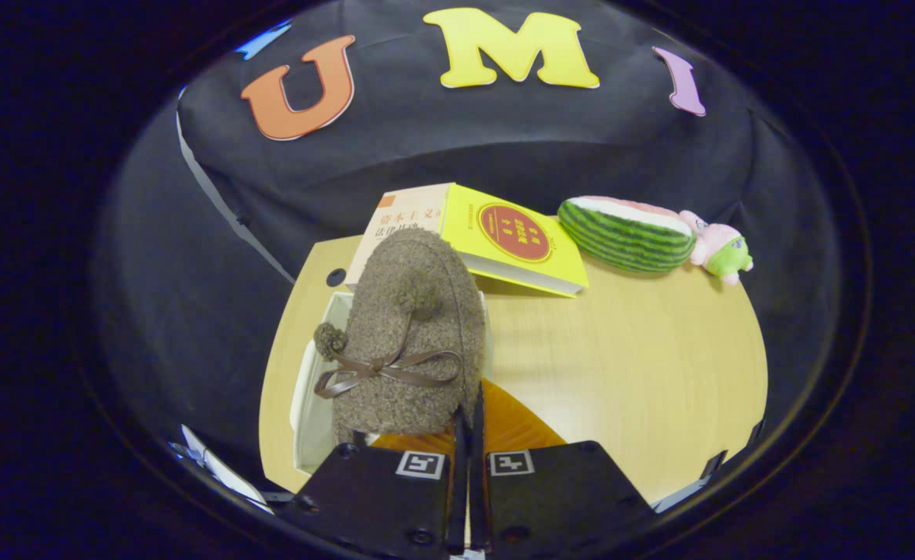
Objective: Open the storage box then place both shoes into the box .Put the left shoe in first, then the right shoe, with the right side of both shoes facing outward in a uniform manner.
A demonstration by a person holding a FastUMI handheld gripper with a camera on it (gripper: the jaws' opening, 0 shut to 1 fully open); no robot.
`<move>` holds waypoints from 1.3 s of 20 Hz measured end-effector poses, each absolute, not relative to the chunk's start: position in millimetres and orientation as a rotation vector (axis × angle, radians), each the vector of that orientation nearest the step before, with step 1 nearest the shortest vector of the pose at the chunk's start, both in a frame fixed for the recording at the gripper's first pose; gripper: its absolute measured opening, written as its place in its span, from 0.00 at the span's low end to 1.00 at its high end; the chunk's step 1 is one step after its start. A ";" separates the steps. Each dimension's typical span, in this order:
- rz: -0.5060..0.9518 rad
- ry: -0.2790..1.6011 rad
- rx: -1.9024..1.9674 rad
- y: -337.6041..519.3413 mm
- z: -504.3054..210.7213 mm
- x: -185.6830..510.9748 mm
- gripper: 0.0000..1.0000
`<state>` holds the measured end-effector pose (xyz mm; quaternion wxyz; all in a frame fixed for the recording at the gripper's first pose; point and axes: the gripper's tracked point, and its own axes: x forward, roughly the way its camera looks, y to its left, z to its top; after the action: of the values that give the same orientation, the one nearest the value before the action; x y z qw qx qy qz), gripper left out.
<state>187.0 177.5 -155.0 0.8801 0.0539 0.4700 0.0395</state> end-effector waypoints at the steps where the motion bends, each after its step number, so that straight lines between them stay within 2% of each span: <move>1: 0.072 0.962 0.098 181.2 -154.3 189.4 0.08; 9: 0.001 0.856 0.025 184.0 -182.9 187.6 0.08; 13: 0.004 0.912 0.058 185.2 -205.3 175.7 0.15; 14: 0.018 0.908 0.072 186.1 -204.3 175.4 0.22; 15: 0.027 0.909 0.074 186.0 -201.9 172.7 0.24; 16: 0.023 0.891 0.061 182.3 -195.4 174.4 0.35; 18: -0.004 0.809 0.009 168.9 -174.6 182.0 0.42; 19: -0.005 0.769 -0.013 166.7 -164.6 186.1 0.42; 21: 0.017 0.694 -0.021 165.0 -141.9 187.7 0.61; 25: -0.005 0.559 -0.043 144.8 -89.3 182.8 0.84; 26: -0.009 0.524 -0.043 139.3 -75.4 180.2 0.84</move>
<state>180.2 139.3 -75.4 0.9656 -0.0215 0.2590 -0.0047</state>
